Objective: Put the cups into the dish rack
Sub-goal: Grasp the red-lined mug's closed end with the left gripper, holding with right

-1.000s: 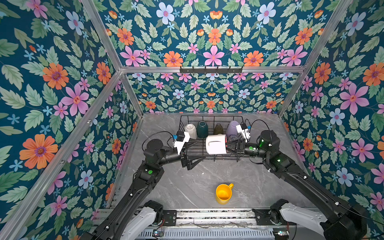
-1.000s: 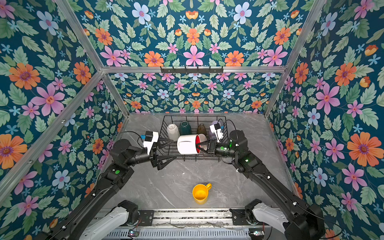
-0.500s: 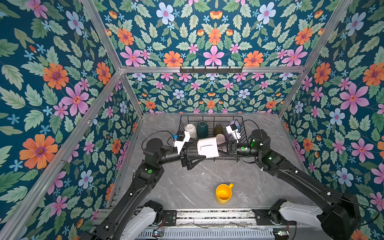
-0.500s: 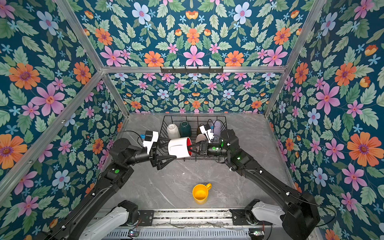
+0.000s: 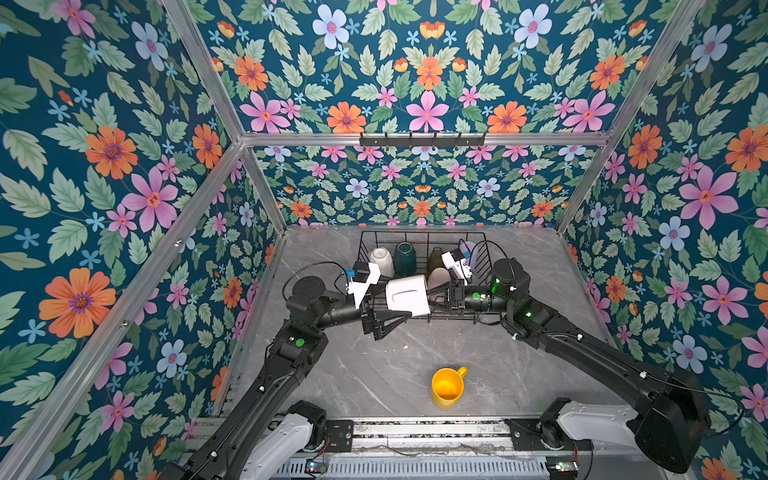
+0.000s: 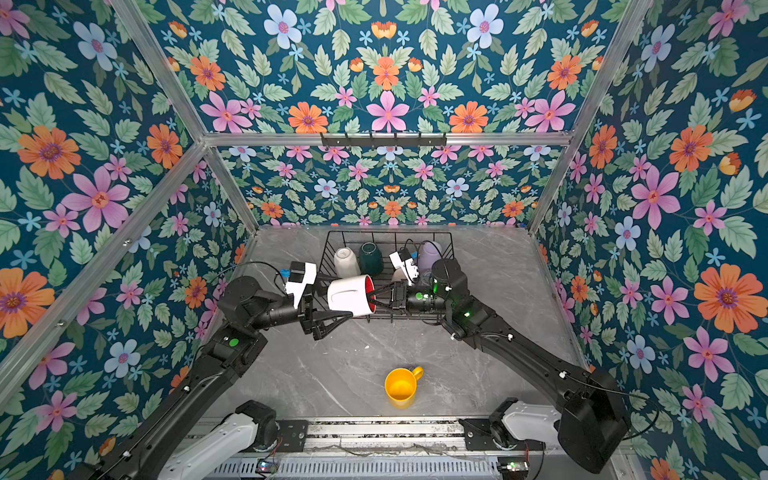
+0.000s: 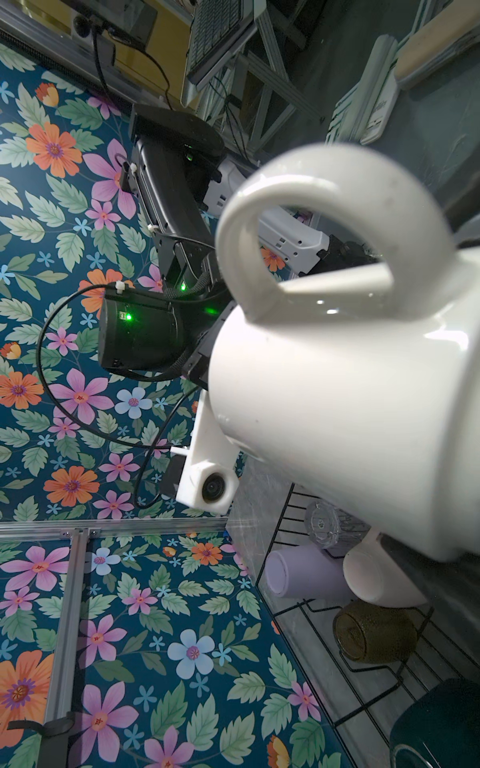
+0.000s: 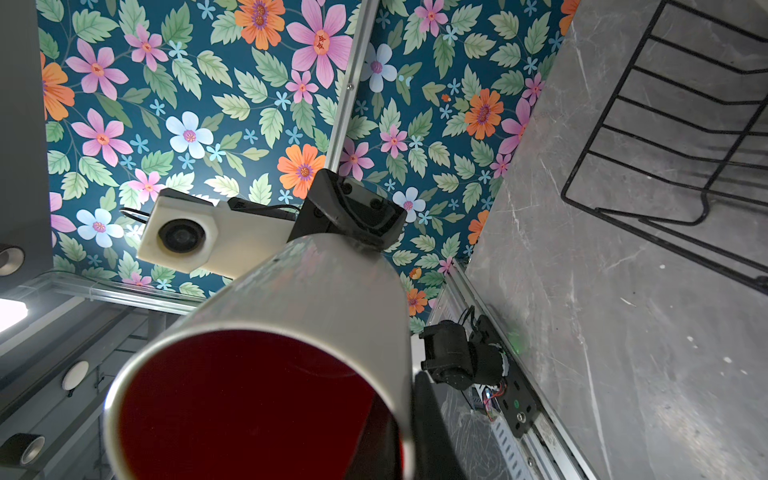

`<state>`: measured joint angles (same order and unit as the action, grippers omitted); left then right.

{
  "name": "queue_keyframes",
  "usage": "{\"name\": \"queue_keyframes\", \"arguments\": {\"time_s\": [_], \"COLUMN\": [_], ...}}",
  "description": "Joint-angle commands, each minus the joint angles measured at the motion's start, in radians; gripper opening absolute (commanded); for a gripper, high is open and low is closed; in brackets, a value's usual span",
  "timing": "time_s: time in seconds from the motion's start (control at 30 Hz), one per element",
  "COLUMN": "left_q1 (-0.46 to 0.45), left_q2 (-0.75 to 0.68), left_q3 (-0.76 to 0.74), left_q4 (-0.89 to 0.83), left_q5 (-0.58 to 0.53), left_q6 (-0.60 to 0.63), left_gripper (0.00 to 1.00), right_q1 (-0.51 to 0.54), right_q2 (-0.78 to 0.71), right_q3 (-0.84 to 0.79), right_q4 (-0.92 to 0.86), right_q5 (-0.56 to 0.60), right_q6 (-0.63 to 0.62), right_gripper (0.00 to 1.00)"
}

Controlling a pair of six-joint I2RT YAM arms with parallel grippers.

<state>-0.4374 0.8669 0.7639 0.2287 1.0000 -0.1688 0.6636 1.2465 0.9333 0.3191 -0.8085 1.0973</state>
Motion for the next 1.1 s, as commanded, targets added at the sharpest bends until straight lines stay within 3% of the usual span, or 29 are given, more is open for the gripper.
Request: {"name": "queue_keyframes", "arguments": {"time_s": [0.0,0.6,0.9,1.07], "left_q1": [0.002,0.002,0.002,0.001], "left_q2": [0.002,0.016,0.009,0.008], "left_q3": [0.009,0.009,0.006,0.009], "left_q4": [0.04,0.076,0.087,0.086], "left_q5": [0.018,0.055,0.06,0.056], "left_q6": [0.009,-0.006,-0.005,-0.006], "left_gripper": [0.97,0.87,0.7,0.48], "right_q1": [0.006,0.043,0.052,0.053], "right_q2": [0.007,0.086,0.111,0.113], "right_q3": [0.011,0.019,0.021,0.022], "right_q4": [0.124,0.286,0.329,0.312], "right_q5": [-0.027,-0.042,-0.052,-0.049], "right_q6": [0.036,0.134,0.167,0.161], "right_gripper": [0.0,0.0,0.0,0.0]}}
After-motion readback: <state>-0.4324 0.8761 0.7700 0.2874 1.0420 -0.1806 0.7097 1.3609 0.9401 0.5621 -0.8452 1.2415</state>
